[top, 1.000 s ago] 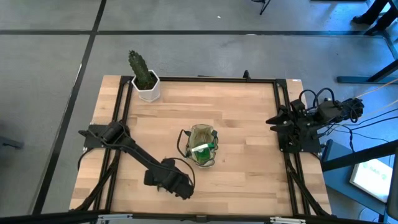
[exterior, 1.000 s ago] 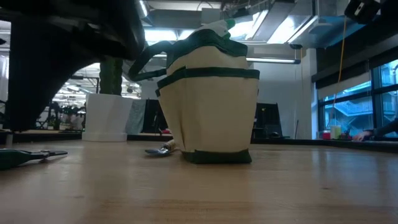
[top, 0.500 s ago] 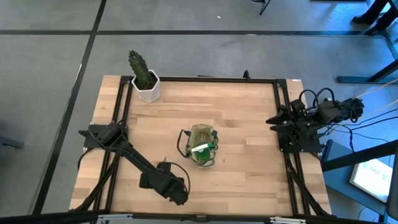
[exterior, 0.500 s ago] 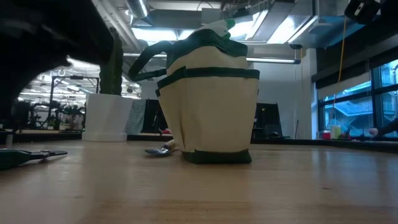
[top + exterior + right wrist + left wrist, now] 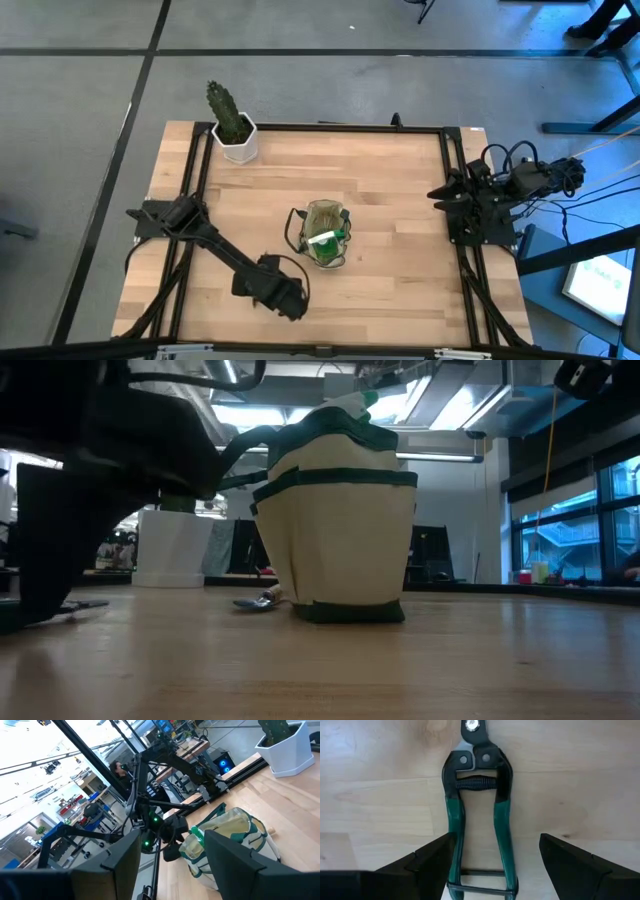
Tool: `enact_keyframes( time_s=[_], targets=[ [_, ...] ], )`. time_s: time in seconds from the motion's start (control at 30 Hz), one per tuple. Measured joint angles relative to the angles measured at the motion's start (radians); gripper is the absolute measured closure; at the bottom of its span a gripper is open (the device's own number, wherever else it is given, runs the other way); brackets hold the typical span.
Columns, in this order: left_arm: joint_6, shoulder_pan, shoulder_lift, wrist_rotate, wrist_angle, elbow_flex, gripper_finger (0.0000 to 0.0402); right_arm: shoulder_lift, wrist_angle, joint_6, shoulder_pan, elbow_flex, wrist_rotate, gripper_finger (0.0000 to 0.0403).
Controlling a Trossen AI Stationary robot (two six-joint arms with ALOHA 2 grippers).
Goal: Pick & Place Garden tools in Gardening bag
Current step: Put the green shear scissors into the light brown gardening bag
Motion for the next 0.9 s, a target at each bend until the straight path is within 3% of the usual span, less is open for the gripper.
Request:
enact_keyframes(
  time_s=[0.57, 0.9],
  targets=[
    [-0.018, -0.024, -0.027, -0.002, -0.096, -0.001, 0.0113, 0.000, -0.001, 0.018, 0.000, 0.000, 0.000, 0.0182],
    [-0.039, -0.010, -0.032, -0.007, 0.103, -0.098, 0.0113, 0.000, -0.001, 0.018, 0.000, 0.000, 0.000, 0.0183]
  ],
)
